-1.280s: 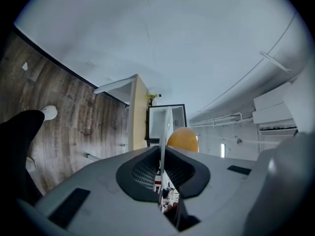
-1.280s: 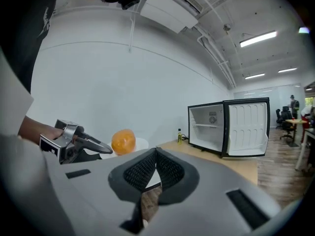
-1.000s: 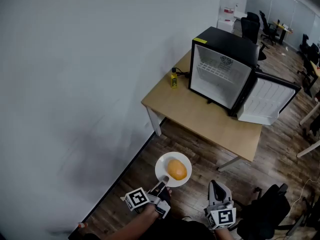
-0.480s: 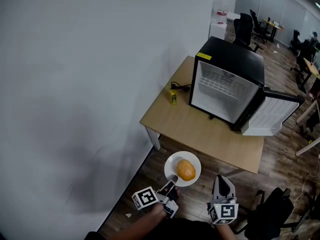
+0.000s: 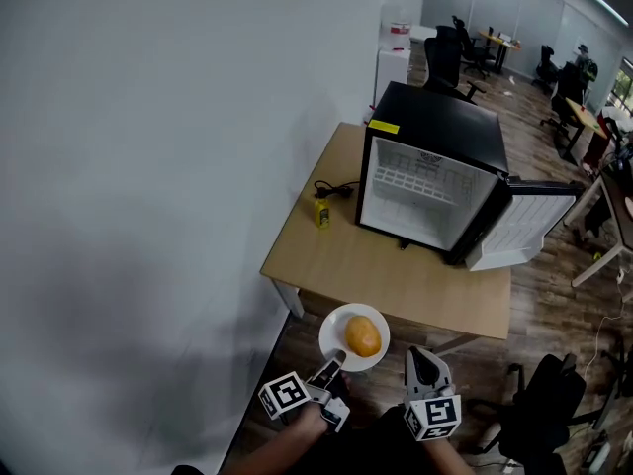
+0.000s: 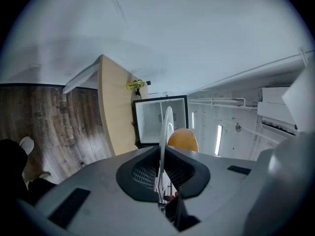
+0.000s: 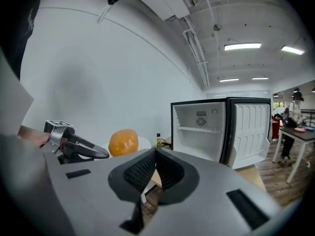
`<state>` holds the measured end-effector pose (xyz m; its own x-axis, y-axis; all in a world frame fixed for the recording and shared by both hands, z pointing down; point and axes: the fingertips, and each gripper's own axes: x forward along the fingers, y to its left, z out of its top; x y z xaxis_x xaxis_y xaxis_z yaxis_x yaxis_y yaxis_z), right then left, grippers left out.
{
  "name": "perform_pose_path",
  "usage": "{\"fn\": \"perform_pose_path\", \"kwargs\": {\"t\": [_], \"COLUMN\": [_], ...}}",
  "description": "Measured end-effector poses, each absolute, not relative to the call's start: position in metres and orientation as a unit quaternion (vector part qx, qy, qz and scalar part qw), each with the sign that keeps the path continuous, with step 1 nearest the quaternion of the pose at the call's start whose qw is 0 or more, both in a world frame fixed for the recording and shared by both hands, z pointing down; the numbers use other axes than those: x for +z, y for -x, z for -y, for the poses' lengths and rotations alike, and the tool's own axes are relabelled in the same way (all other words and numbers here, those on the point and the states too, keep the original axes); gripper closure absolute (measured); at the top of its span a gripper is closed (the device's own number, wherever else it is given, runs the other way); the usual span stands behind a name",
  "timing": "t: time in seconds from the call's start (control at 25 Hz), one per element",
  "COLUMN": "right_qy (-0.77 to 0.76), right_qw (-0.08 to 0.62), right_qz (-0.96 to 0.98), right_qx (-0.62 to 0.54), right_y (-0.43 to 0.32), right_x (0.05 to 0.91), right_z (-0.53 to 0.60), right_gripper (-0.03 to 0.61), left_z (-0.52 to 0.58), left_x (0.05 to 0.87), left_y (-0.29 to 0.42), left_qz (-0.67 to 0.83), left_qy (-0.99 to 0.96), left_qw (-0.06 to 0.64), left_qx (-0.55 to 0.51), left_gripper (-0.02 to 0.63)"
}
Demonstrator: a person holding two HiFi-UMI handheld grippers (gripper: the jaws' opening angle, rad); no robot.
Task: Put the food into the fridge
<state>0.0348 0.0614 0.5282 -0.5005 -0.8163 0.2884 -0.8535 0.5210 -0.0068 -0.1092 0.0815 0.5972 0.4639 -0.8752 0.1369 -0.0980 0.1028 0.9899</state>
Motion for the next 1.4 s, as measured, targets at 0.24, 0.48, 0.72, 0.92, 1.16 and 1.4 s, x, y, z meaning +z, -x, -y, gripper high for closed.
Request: {"fn": "perform_pose_path", "kwargs": {"t": [0.24,0.48,0.72,0.92,1.16,1.4], "right_qy": [-0.497,-0.5,-0.484,-0.484,-0.493,-0.5], "right_qw": [0.116,0.1,0.089,0.097,0.104,0.099], "right_qz": [0.857,0.858,0.869,0.867,0.861,0.858], "right_qx": [0.069,0.065,0.061,0.065,0.069,0.066], "right_y": [-0.026,-0.018,-0.006,-0.006,-0.021,-0.036], "right_x": [0.529,0.523,0.527,0.526,0.536,0.532], "right_z": [-0.045,-0.03,-0.007,0.017,0.055,0.113], "right_gripper": [0.518,0.518,0.518,0.518,0.518,0.518], "left_z": [-0.065,-0.046,-0.016,0.017,0.065,0.118], "left_x": [0.611,0.61,0.609,0.615,0.623,0.624], "left_y": [0.119,0.12,0.115,0.113,0.105,0.097], "left_qz": [0.408,0.405,0.399,0.401,0.396,0.395], "left_qy": [-0.59,-0.591,-0.588,-0.593,-0.594,-0.593], "left_qw": [0.624,0.628,0.633,0.63,0.631,0.631], "left_qx": [-0.312,-0.302,-0.308,-0.302,-0.303,-0.307], "left_gripper": [0.586,0.586,0.586,0.586,0.586,0.584]}}
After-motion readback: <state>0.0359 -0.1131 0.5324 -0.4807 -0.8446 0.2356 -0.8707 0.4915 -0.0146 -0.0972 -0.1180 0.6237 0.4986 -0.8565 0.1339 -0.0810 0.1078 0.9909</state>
